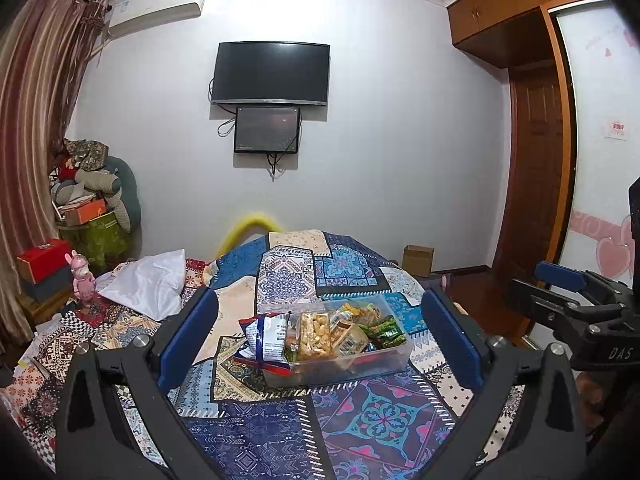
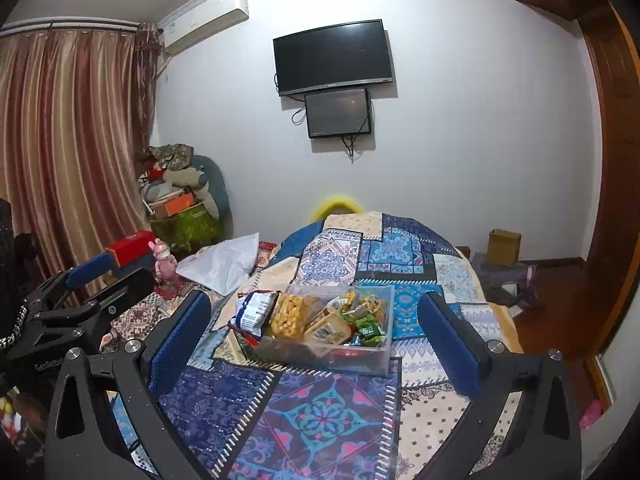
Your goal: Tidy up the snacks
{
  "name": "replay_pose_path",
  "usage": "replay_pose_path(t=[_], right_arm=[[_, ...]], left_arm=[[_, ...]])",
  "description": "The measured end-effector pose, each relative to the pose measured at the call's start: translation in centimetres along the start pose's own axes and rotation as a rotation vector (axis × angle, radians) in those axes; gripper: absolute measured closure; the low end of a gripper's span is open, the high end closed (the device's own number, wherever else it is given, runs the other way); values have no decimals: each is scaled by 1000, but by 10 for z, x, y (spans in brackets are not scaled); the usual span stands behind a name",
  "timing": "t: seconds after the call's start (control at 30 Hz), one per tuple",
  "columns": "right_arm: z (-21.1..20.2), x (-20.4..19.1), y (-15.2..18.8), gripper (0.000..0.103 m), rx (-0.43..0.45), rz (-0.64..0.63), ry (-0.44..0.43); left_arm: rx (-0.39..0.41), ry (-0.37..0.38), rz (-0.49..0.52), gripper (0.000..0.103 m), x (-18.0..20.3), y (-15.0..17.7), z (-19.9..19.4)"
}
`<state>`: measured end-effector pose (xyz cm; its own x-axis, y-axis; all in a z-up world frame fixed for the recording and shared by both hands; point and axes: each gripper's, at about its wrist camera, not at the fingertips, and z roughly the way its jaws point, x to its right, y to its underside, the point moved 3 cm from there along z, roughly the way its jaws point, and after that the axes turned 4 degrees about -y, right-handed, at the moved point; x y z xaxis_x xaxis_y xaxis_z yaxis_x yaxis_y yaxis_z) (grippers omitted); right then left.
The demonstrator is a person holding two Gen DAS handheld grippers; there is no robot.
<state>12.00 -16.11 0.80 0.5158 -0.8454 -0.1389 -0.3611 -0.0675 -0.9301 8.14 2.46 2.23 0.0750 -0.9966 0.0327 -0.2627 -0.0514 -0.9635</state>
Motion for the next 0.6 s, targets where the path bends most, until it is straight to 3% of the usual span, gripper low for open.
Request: replay_pose_path(t=[0.6], right_arm=[[-1,-3,2,0,3,-2,-6]], left_arm=[[-13,8,-1,0,1,4,1]])
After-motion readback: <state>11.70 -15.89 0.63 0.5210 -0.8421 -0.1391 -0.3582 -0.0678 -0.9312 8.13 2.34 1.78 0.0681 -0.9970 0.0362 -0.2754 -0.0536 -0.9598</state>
